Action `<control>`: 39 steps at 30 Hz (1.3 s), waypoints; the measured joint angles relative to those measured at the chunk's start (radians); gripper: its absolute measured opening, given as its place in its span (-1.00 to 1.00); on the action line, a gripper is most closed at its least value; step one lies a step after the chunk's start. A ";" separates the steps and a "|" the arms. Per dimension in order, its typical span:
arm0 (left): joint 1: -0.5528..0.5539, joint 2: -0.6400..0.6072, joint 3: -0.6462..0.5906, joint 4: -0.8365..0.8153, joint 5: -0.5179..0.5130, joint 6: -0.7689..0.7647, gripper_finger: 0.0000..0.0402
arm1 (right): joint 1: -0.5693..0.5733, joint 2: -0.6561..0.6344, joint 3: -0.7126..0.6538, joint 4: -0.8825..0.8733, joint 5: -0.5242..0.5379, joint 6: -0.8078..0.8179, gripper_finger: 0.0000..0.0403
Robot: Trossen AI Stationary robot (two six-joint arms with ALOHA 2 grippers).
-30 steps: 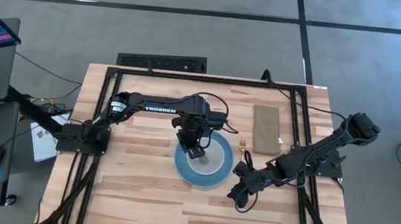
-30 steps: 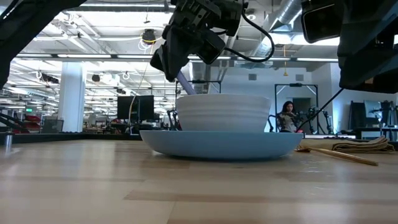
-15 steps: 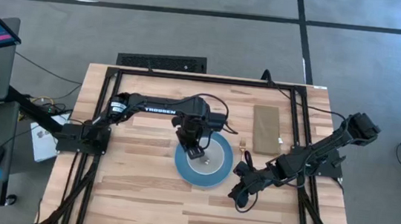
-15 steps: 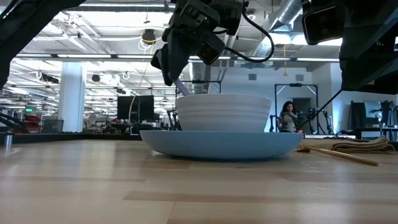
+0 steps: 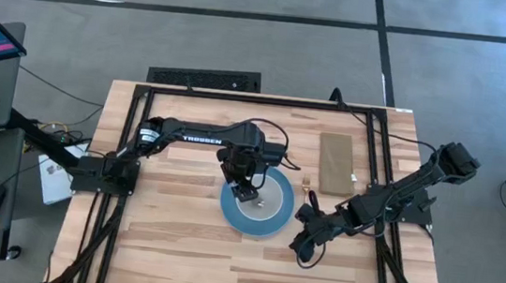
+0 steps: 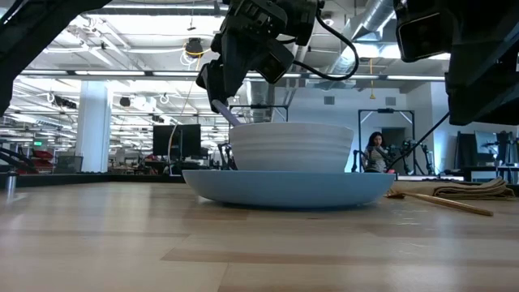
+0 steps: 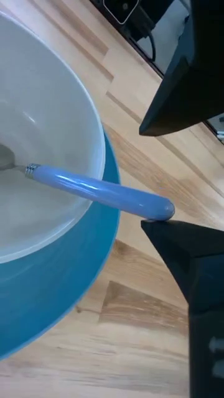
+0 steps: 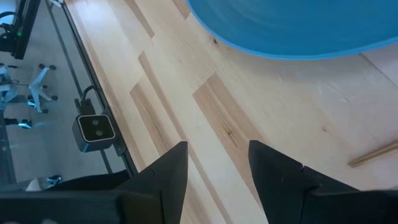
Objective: Set table place
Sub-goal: Place the small silver tool inside the white bowl
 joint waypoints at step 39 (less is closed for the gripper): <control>0.009 -0.639 0.000 0.040 -1.025 -0.012 0.12 | -0.267 -0.579 0.000 -0.080 0.600 -0.722 -0.08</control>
